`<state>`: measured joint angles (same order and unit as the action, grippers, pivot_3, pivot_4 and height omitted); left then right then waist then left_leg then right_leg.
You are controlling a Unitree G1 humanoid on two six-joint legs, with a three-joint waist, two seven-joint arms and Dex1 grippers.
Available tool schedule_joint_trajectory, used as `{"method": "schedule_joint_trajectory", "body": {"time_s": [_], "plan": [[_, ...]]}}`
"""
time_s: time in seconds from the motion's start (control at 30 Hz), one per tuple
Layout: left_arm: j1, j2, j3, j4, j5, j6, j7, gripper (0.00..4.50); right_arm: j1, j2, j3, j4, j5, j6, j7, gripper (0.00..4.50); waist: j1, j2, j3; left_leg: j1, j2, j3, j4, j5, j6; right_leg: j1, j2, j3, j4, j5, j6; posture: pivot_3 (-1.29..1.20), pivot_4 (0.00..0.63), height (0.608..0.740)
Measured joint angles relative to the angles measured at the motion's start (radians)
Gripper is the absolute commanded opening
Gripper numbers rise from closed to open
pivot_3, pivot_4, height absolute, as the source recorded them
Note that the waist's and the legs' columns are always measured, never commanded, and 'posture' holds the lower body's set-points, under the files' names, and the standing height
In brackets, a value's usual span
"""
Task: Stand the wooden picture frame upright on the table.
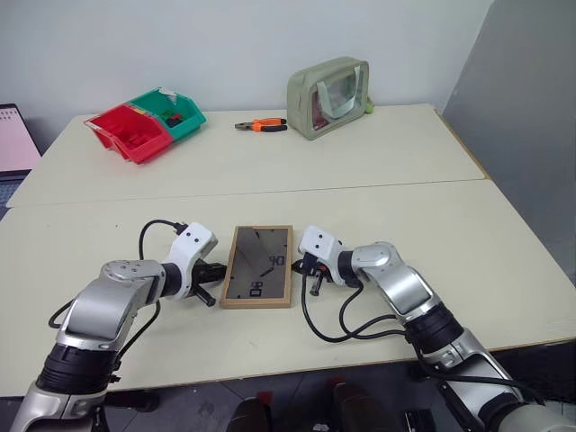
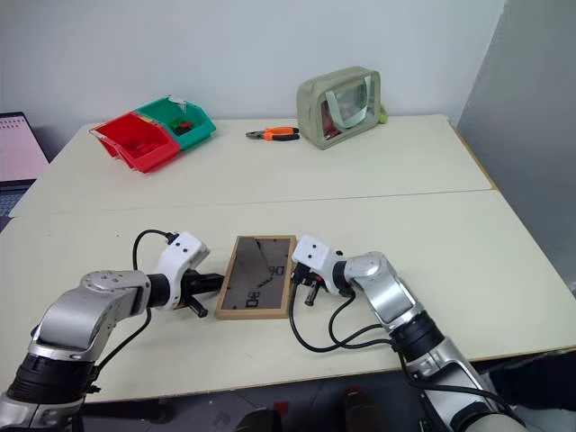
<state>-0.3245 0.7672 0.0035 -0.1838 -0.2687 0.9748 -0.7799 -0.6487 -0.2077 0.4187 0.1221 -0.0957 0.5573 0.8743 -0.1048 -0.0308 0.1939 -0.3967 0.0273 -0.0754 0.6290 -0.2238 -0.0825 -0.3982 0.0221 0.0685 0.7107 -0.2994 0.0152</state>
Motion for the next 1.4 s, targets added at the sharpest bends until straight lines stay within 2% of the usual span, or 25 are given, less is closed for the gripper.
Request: {"method": "schedule_joint_trajectory", "body": {"time_s": [0.17, 0.27, 0.4, 0.53, 0.7, 0.9, 1.1, 1.4], "plan": [[0.016, 0.066, 0.002, 0.003, -0.023, -0.001, -0.040, 0.05, -0.007, -0.019, 0.006, 0.020, 0.000, -0.030, -0.006, 0.00, -0.001, 0.000, 0.000, -0.001, 0.001, 0.001, 0.000, 0.000, 0.000, -0.002, 0.000, 0.001, 0.000, 0.000, 0.000, 0.00, 0.150, 0.740], [0.046, 0.127, 0.055, 0.048, -0.068, -0.003, -0.108, 0.58, -0.029, -0.065, -0.008, 0.058, -0.001, -0.077, -0.011, 0.00, 0.000, 0.000, 0.000, -0.003, 0.000, 0.001, 0.000, 0.000, 0.000, -0.004, 0.000, 0.001, 0.001, 0.000, 0.000, 0.00, 0.150, 0.740], [0.054, 0.208, 0.211, 0.154, -0.211, 0.056, -0.260, 1.42, -0.053, -0.137, -0.054, 0.144, -0.005, -0.168, -0.032, 0.00, 0.011, -0.001, 0.001, -0.004, 0.000, 0.001, 0.000, 0.000, 0.000, -0.006, 0.000, 0.000, 0.001, 0.000, 0.000, 0.00, 0.150, 0.740], [0.031, 0.218, 0.269, 0.214, -0.333, 0.155, -0.347, 2.19, -0.073, -0.135, -0.065, 0.211, -0.005, -0.223, -0.054, 0.00, 0.019, -0.001, 0.001, -0.004, -0.001, 0.001, 0.000, 0.000, 0.000, -0.006, 0.000, 0.000, 0.001, -0.002, 0.003, 0.00, 0.150, 0.740], [0.018, 0.168, 0.248, 0.347, -0.401, 0.281, -0.356, 3.17, -0.078, -0.117, -0.074, 0.252, -0.003, -0.262, -0.077, 0.00, 0.020, -0.002, 0.000, -0.004, 0.000, 0.001, 0.000, 0.000, 0.000, -0.006, 0.000, 0.000, 0.002, -0.001, 0.000, 0.00, 0.150, 0.740], [-0.085, 0.120, 0.172, 0.471, -0.395, 0.294, -0.356, 4.46, -0.077, -0.068, -0.069, 0.253, -0.006, -0.256, -0.092, 0.00, 0.021, -0.002, 0.000, -0.004, 0.000, 0.000, 0.000, 0.000, 0.000, -0.006, 0.000, -0.001, 0.003, 0.000, -0.001, 0.00, 0.150, 0.740], [-0.122, 0.085, 0.112, 0.497, -0.385, 0.243, -0.389, 4.46, -0.019, -0.053, -0.039, 0.139, -0.005, -0.196, -0.076, 0.00, 0.027, -0.002, 0.000, -0.004, 0.000, 0.000, 0.000, 0.000, 0.000, -0.005, 0.000, -0.001, 0.003, 0.000, -0.001, 0.00, 0.150, 0.740], [-0.146, 0.007, 0.084, 0.469, -0.409, 0.279, -0.386, 4.46, 0.041, -0.044, -0.025, 0.020, 0.022, -0.110, -0.051, 0.00, 0.046, -0.001, -0.001, -0.004, -0.001, 0.000, 0.001, 0.000, 0.000, -0.004, -0.001, 0.000, 0.002, 0.000, -0.001, 0.00, 0.150, 0.740]]}}
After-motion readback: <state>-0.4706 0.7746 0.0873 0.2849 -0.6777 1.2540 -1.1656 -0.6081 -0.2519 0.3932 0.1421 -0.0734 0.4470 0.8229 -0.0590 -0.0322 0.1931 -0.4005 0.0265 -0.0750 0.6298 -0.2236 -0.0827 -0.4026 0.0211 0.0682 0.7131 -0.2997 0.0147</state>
